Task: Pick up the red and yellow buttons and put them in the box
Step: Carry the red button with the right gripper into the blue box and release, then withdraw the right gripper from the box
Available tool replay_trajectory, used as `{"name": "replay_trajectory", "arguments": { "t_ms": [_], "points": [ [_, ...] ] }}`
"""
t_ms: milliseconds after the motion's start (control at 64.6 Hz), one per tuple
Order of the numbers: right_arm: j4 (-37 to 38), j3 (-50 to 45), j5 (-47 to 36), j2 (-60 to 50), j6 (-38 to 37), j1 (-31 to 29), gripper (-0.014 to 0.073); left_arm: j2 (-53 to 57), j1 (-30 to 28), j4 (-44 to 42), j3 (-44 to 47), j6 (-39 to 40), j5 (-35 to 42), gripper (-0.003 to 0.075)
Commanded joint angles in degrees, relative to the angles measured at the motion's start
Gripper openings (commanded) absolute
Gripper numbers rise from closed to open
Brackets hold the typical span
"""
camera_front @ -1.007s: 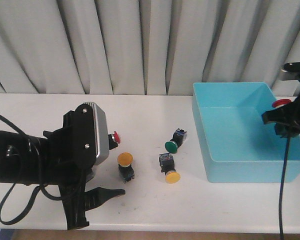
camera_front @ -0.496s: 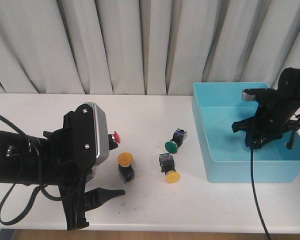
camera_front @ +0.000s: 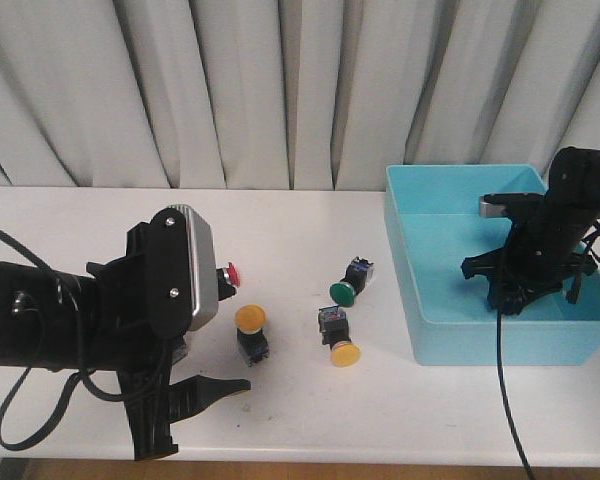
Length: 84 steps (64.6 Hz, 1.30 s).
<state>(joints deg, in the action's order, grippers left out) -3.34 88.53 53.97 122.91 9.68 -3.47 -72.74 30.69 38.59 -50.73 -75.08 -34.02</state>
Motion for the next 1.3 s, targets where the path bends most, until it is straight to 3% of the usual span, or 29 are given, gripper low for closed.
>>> {"name": "replay_trajectory", "arguments": {
  "t_ms": [0, 139, 325, 558, 682, 976, 1286],
  "points": [
    [-0.3, 1.8, -0.1, -3.4, 0.5, -0.2, 0.035, 1.1, 0.3, 1.8, -1.9, 0.5, 1.5, 0.0577],
    [-0.2, 2.1, -0.5, -3.4, 0.5, -0.2, 0.0428, 1.1, 0.3, 1.8, -1.9, 0.6, 0.3, 0.0577],
    [-0.9, 4.8, 5.0, -6.9, 0.5, -0.2, 0.0439, 1.1, 0.3, 1.8, -1.9, 0.6, -0.5, 0.0577],
    [-5.9, 4.8, 11.8, -22.1, 0.8, -0.2, 0.0436, 1.1, 0.3, 1.8, -1.9, 0.6, -0.2, 0.0577],
    [-6.3, 2.1, 11.2, -32.3, 1.1, 1.5, 0.0436, 1.1, 0.3, 1.8, -1.9, 0.6, -0.1, 0.0577],
    [0.1, -22.8, -1.5, -56.6, -4.0, 12.4, 0.0436, 1.1, 0.3, 1.8, -1.9, 0.6, 0.4, 0.0577],
    [1.9, -45.7, -8.8, -75.9, -5.2, 13.1, 0.0436, 1.1, 0.3, 1.8, -1.9, 0.6, -0.1, 0.0577]
  ]
}}
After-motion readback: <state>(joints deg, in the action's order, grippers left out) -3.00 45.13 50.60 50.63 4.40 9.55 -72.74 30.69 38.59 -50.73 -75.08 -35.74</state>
